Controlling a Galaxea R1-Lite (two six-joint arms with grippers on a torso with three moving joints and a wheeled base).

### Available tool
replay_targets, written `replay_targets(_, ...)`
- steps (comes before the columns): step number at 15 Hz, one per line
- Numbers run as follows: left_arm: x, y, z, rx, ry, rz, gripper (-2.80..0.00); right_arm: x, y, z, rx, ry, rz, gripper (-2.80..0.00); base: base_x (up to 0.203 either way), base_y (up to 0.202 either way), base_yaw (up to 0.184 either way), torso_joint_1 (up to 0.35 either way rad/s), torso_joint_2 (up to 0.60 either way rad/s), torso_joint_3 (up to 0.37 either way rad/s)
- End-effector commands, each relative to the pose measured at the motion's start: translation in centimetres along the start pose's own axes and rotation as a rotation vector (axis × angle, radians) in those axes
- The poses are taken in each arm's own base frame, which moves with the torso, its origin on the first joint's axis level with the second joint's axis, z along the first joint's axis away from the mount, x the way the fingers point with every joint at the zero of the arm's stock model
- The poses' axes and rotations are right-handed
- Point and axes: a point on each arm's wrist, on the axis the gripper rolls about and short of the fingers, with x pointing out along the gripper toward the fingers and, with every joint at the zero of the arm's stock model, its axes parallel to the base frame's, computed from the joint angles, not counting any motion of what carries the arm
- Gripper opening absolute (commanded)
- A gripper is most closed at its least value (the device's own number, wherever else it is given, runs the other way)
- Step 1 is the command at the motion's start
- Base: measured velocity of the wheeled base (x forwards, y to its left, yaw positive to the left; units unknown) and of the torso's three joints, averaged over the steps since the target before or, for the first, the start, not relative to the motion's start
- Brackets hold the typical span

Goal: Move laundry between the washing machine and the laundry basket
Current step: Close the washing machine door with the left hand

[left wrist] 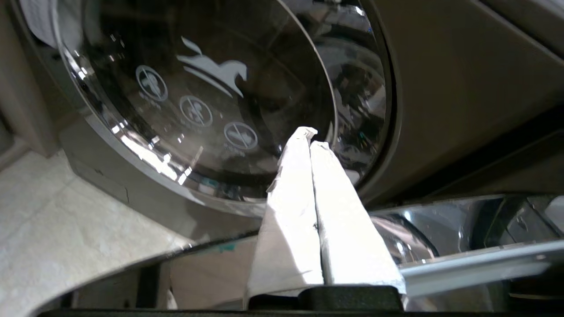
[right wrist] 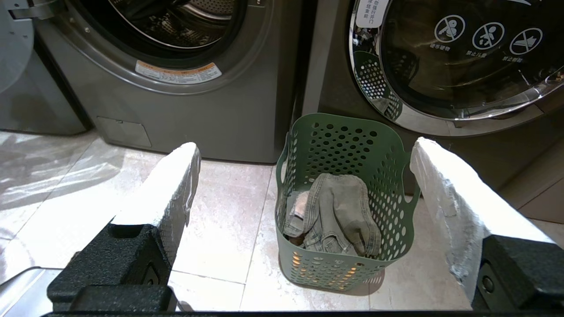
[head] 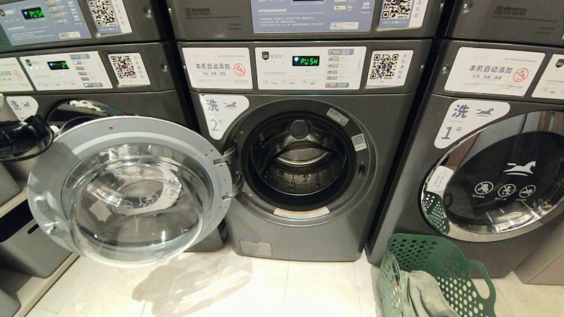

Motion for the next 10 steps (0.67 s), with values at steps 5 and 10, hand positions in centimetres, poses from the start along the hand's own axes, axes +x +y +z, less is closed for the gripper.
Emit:
replay_targets(5, -1.5, -0.8, -0.3, -0.072, 0.153, -0.038, -2.8, 0.0, 0.0, 0.0, 0.002, 0.001, 0.001, 0.0, 0.0, 0.0, 0.0, 0.0, 0.0, 0.0)
replay_targets(10, -5.3, -3.0, 1.0, -0.144, 0.279, -0.039, -2.8, 0.0, 0.0, 0.0, 0.0, 0.001, 0.001, 0.0, 0.0, 0.0, 0.0, 0.0, 0.0, 0.0)
